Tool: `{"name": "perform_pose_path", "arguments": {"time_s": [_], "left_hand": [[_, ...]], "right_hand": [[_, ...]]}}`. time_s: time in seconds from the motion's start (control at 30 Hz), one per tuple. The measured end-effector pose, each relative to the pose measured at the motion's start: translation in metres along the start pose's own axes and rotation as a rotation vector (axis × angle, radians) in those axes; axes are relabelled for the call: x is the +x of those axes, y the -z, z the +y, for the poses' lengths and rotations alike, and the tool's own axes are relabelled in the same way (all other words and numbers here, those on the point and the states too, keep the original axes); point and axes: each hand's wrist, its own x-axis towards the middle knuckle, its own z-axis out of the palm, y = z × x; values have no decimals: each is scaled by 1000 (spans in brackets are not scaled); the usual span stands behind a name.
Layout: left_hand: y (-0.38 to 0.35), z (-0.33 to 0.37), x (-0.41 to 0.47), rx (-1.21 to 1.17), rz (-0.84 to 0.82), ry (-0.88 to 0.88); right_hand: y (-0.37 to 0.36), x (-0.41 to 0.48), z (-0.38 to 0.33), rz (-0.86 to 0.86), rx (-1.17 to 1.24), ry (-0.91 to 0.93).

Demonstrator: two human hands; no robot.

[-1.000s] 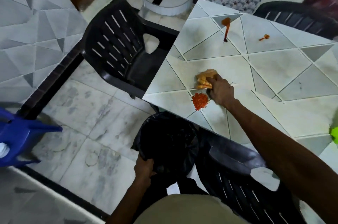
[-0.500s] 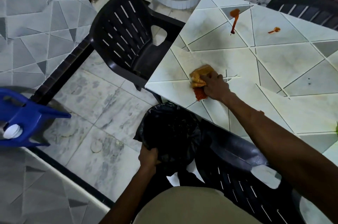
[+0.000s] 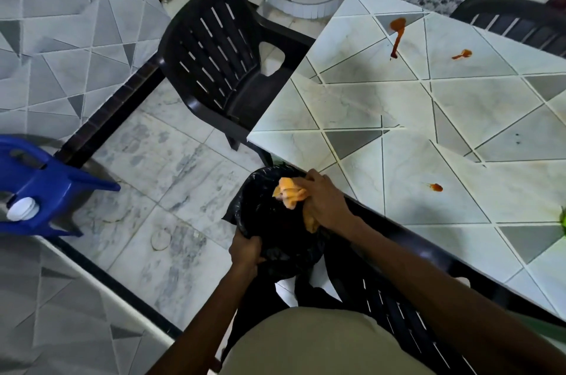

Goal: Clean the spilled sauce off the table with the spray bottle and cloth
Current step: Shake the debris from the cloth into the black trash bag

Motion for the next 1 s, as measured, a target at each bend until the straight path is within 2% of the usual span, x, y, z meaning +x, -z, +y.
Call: {"name": "perform_pose_path", "arguments": {"time_s": [0.23, 0.37, 0.47, 0.57, 0.73, 0.87, 1.0], "left_hand": [[4, 2, -4, -41, -36, 23], [6, 2, -7, -78, -43, 37], [7, 3, -9, -93, -51, 44], [8, 5, -11, -97, -54, 44], [12, 6, -13, -140, -73, 65], [12, 7, -14, -124, -79, 64], [14, 8, -11, -127, -72, 60]], "right_hand": [[81, -3, 25, 340, 308, -95], [118, 6, 67, 460, 212, -277], [119, 5, 91, 441, 109, -402], [89, -6, 80, 367, 128, -469], [13, -5, 33, 227, 124, -380], [4, 11, 8, 177, 317, -250], [17, 4, -1, 268, 471, -225]]}}
